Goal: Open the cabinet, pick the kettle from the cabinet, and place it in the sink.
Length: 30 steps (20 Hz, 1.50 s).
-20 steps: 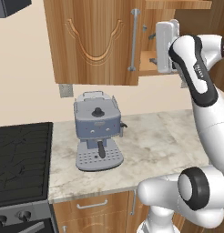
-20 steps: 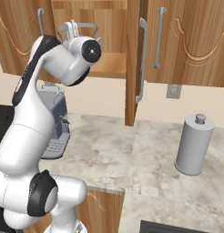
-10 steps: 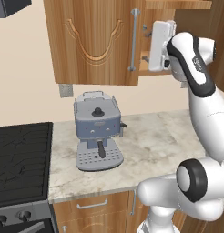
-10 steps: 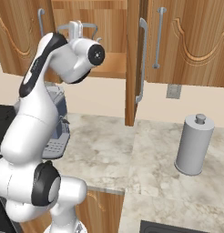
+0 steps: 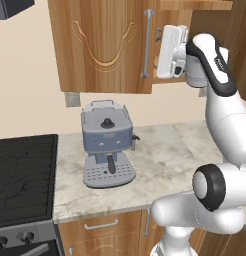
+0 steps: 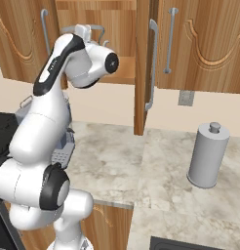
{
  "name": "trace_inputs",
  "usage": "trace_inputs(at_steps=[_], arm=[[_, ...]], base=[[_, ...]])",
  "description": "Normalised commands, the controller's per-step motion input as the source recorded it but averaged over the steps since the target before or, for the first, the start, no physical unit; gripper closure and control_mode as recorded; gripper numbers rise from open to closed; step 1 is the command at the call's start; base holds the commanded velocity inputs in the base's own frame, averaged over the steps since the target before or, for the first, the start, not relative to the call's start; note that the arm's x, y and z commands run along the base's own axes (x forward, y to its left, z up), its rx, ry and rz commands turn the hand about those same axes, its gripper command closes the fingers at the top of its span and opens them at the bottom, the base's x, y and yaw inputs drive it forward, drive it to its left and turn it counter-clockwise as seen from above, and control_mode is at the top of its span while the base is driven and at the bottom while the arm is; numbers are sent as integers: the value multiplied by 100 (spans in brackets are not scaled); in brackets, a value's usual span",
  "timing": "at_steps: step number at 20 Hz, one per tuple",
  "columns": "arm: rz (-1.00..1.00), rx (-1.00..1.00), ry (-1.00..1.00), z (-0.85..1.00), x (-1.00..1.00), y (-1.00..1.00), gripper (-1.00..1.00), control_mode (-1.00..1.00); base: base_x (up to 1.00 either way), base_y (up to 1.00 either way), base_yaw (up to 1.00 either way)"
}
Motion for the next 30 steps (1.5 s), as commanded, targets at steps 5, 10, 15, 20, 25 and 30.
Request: trace_inputs(at_steps=[5, 10, 15, 20, 25, 30], arm=[[19, 0, 0, 0, 9, 4, -100, -100], [20, 0, 0, 0, 3, 5, -100, -100], [17, 0, 0, 0, 0, 15, -100, -100], [14, 0, 0, 0, 0, 19, -100, -100], [12, 0, 0, 0, -5, 19, -100, -100], [17, 0, 0, 0, -29, 10, -100, -100]], base=[[0, 0, 0], [0, 0, 0], [0, 0, 0], [0, 0, 0], [0, 0, 0], [0, 0, 0]])
